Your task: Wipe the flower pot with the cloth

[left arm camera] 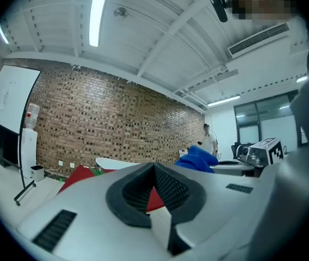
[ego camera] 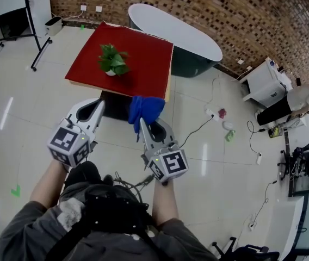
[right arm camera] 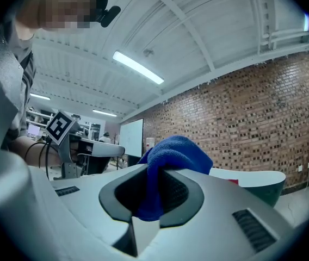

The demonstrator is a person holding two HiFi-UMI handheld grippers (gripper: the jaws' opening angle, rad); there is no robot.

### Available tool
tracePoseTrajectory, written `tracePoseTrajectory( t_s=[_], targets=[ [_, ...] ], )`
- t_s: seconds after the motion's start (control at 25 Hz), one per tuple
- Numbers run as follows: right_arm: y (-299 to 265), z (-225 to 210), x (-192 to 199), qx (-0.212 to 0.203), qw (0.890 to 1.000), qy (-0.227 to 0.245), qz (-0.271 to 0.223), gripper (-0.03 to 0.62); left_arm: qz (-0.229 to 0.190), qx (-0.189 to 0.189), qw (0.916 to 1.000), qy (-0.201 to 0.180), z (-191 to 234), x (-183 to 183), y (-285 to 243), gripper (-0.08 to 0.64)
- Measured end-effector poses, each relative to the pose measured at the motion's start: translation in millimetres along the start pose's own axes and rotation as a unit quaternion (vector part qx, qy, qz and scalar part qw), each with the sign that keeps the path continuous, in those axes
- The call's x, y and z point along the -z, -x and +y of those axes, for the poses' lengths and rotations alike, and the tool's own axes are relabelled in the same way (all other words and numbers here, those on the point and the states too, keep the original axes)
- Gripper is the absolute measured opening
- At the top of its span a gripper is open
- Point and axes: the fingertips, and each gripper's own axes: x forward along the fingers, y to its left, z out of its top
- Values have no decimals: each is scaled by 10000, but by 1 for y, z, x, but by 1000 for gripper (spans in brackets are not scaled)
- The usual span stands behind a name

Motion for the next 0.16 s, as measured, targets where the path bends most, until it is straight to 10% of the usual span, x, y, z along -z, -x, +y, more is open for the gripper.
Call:
tracePoseTrajectory(
  t_s=[0.16],
  targets=[
    [-7,5,-3,33,10000,42,53,61,35,61,10000,-71,3,1,2,8]
  ],
)
